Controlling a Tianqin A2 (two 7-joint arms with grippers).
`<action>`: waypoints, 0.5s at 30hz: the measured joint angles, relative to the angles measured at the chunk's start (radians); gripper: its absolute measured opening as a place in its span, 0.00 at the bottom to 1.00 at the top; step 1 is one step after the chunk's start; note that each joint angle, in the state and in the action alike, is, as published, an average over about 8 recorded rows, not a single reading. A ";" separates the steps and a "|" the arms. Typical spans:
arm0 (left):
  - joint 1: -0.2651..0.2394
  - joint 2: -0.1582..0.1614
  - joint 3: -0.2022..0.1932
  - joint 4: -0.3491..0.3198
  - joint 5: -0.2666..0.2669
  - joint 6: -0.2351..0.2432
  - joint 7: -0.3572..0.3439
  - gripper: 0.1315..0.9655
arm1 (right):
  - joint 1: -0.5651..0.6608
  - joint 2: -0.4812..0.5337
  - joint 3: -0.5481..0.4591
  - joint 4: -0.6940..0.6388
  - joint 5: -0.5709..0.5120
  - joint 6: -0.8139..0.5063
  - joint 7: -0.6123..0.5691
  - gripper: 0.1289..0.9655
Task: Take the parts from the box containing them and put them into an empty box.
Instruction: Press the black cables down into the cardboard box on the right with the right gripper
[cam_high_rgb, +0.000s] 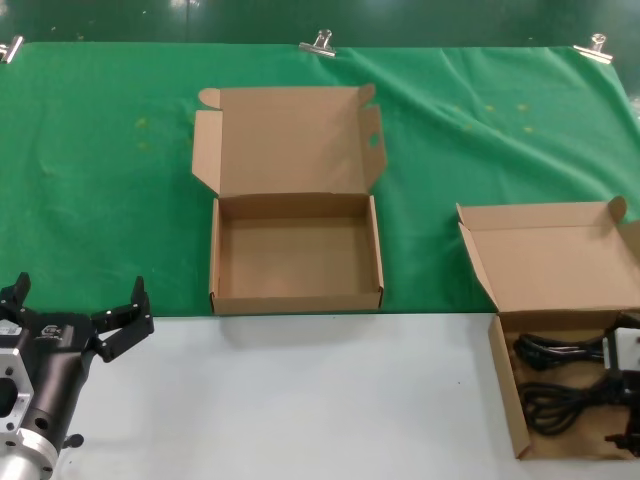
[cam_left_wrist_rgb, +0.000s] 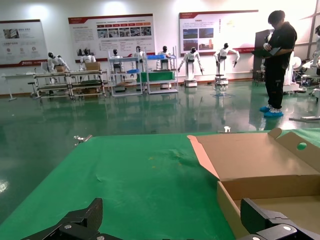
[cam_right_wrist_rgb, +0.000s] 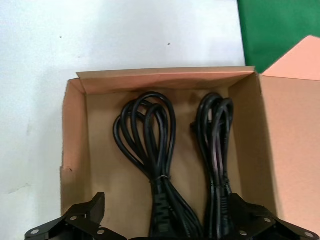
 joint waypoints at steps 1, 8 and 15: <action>0.000 0.000 0.000 0.000 0.000 0.000 0.000 1.00 | -0.005 -0.003 0.007 -0.003 -0.001 -0.002 -0.005 0.91; 0.000 0.000 0.000 0.000 0.000 0.000 0.000 1.00 | -0.028 -0.026 0.051 -0.025 -0.014 -0.010 -0.033 0.84; 0.000 0.000 0.000 0.000 0.000 0.000 0.000 1.00 | -0.032 -0.048 0.081 -0.049 -0.029 -0.016 -0.053 0.71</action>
